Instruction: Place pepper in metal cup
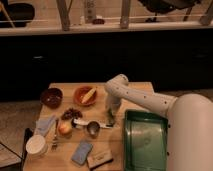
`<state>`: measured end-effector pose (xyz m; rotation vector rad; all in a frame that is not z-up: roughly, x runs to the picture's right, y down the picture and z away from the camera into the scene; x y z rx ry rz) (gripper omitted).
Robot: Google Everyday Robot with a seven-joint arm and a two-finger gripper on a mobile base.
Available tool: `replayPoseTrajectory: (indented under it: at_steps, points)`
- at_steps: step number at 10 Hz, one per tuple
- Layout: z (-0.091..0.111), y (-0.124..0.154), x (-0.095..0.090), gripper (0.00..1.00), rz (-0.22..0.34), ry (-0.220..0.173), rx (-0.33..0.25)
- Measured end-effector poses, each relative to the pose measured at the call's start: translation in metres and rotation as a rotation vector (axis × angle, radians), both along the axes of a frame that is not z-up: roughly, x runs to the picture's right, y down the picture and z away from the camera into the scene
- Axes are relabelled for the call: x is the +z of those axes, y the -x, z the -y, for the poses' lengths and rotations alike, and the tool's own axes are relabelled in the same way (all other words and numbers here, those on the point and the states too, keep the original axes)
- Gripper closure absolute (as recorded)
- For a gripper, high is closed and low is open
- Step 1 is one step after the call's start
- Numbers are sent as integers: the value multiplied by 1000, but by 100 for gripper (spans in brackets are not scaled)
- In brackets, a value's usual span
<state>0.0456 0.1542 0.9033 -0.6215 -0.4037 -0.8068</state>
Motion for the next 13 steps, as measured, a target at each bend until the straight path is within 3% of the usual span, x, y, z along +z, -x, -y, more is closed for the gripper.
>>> replayPoseTrajectory:
  at_steps: [1,3,9,13]
  points:
    - [1,-2,0,88,-13,6,14]
    - [5,-10,-3,100,-33,8,34]
    - [31,-27,-15,100,-103,-27,106]
    - [64,-43,-23,100,-146,-74,181]
